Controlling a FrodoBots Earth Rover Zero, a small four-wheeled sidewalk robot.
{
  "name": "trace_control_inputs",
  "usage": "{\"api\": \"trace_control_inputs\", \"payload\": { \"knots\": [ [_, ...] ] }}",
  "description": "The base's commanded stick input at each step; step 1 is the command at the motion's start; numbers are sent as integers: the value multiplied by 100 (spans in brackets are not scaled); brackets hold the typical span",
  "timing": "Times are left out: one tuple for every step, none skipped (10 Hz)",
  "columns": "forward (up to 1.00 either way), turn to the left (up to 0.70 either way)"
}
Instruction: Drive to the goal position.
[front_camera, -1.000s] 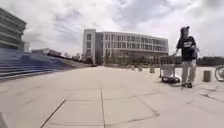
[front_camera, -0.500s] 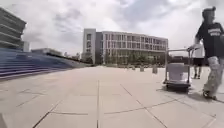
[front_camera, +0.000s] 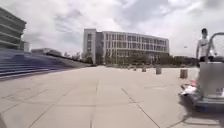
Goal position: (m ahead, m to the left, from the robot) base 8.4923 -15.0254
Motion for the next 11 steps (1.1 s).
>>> {"api": "trace_control_inputs", "payload": {
  "knots": [
    [100,-2],
    [100,-2],
    [100,-2],
    [100,-2],
    [100,-2],
    [100,0],
    [100,-2],
    [100,-2],
    [100,-5],
    [100,-24],
    [100,-37]
  ]
}}
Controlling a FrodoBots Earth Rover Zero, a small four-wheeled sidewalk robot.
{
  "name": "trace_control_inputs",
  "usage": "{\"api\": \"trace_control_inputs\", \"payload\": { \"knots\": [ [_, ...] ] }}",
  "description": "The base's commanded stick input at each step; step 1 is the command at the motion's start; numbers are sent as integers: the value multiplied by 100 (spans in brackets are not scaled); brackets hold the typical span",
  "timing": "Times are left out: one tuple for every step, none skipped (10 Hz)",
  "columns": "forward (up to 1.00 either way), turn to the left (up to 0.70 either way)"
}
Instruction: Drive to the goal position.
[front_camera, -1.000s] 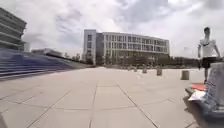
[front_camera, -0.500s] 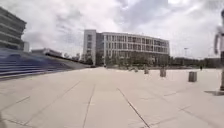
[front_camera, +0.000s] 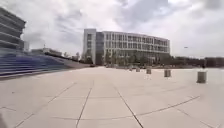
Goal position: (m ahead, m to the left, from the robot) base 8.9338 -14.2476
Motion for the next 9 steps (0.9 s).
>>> {"api": "trace_control_inputs", "payload": {
  "knots": [
    [100,-38],
    [100,-38],
    [100,-39],
    [100,-39],
    [100,-38],
    [100,-17],
    [100,-7],
    [100,-3],
    [100,-3]
  ]
}}
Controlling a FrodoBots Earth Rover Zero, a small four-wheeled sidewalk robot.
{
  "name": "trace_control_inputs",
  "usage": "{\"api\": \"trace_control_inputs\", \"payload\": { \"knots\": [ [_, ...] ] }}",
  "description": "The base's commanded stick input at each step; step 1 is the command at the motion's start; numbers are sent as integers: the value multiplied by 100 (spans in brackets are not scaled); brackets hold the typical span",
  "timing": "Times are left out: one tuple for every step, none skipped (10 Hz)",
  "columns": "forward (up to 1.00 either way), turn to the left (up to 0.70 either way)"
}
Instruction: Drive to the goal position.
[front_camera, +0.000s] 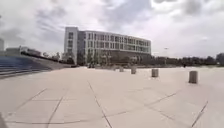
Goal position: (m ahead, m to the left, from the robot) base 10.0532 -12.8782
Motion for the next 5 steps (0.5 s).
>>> {"api": "trace_control_inputs", "payload": {
  "knots": [
    [100,-3],
    [100,-29],
    [100,-39],
    [100,-39],
    [100,-39]
  ]
}}
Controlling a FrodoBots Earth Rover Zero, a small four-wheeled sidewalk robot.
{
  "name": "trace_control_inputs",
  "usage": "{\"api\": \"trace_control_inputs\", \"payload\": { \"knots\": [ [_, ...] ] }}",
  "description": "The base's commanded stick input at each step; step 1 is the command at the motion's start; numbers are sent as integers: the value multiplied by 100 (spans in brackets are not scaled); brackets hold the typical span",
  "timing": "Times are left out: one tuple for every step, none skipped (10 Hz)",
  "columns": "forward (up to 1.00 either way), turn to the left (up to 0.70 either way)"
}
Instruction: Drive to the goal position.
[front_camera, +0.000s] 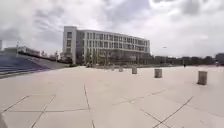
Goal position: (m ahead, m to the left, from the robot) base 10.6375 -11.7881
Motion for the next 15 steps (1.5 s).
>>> {"api": "trace_control_inputs", "payload": {
  "knots": [
    [100,-38],
    [100,-4],
    [100,-2],
    [100,-7],
    [100,-19],
    [100,-33],
    [100,-38],
    [100,-38],
    [100,-38],
    [100,-38],
    [100,-38],
    [100,-38],
    [100,-38],
    [100,-38],
    [100,-38]
  ]
}}
